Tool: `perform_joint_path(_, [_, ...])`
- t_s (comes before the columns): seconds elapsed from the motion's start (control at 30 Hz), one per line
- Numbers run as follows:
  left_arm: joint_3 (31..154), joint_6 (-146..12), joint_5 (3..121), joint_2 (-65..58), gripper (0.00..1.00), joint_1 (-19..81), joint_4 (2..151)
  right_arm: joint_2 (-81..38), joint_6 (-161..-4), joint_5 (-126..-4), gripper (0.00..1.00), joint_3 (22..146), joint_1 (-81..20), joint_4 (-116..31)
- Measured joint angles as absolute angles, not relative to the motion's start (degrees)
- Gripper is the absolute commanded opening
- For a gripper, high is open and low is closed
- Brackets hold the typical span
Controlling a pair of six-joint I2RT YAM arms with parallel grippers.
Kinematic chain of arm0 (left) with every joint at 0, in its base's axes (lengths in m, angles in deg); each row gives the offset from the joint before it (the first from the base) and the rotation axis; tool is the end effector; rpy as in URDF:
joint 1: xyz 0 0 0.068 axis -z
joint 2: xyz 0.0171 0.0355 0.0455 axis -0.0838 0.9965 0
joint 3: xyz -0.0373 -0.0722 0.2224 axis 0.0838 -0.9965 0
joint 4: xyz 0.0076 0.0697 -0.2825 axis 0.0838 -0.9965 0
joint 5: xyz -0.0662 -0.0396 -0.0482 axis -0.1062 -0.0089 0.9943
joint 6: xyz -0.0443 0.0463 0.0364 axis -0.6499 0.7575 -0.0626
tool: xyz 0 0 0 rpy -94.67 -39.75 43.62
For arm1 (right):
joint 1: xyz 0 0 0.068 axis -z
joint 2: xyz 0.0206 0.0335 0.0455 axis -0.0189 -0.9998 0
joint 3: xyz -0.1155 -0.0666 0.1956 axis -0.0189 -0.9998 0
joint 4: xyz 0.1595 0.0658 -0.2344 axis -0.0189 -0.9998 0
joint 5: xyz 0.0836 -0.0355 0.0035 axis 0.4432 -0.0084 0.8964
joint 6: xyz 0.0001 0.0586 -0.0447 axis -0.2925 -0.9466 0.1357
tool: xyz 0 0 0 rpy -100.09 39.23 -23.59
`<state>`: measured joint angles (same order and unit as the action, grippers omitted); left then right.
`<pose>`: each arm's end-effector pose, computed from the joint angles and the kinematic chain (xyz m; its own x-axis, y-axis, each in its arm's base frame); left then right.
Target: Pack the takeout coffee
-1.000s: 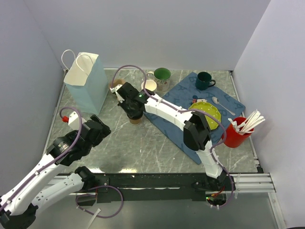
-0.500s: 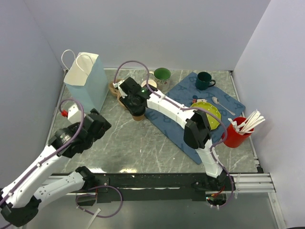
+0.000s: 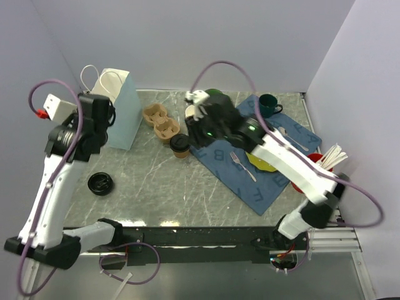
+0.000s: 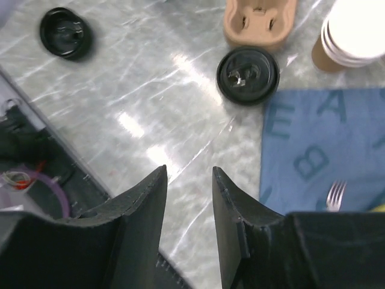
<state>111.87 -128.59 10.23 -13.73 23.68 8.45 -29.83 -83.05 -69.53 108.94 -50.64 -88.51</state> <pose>0.2391 -0.0367 0.4188 0.0859 -0.7607 -0.6434 -0.6577 0.4418 -0.6101 0.2497 0.2973 0.3720 -0.4779 -0.3594 -0.8015 -0.7283 0.6723 0.1328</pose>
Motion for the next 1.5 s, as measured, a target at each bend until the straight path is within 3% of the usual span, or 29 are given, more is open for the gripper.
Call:
perform_joint_path(0.2, [114.42, -125.94, 16.74, -2.71, 0.89, 14.87, 12.28, -15.80, -86.96, -68.20, 0.44, 96.55, -50.64, -86.41])
perform_joint_path(0.4, [116.74, -126.86, 20.94, 5.53, 0.85, 7.77, 14.66, -12.39, -89.58, -66.49, 0.44, 88.46, -50.64, -84.79])
perform_joint_path(0.8, [112.43, -129.09, 24.33, 3.85, 0.68, 3.77, 21.39, -10.92, -88.42, -67.43, 0.44, 84.99, -50.64, -84.29])
perform_joint_path(1.07, [107.97, -129.90, 26.14, 2.49, 0.72, 3.74, 21.94, -10.92, -86.54, -68.29, 0.44, 85.01, -50.64, -84.29])
perform_joint_path(1.3, [107.54, -128.26, 27.24, 2.53, 0.50, 3.74, 25.77, -10.92, -85.89, -68.31, 0.44, 85.25, -50.64, -84.31])
perform_joint_path(1.5, [106.90, -126.62, 27.24, 2.51, 0.46, 3.74, 26.31, -10.68, -85.65, -68.70, 0.44, 85.25, -50.64, -84.31])
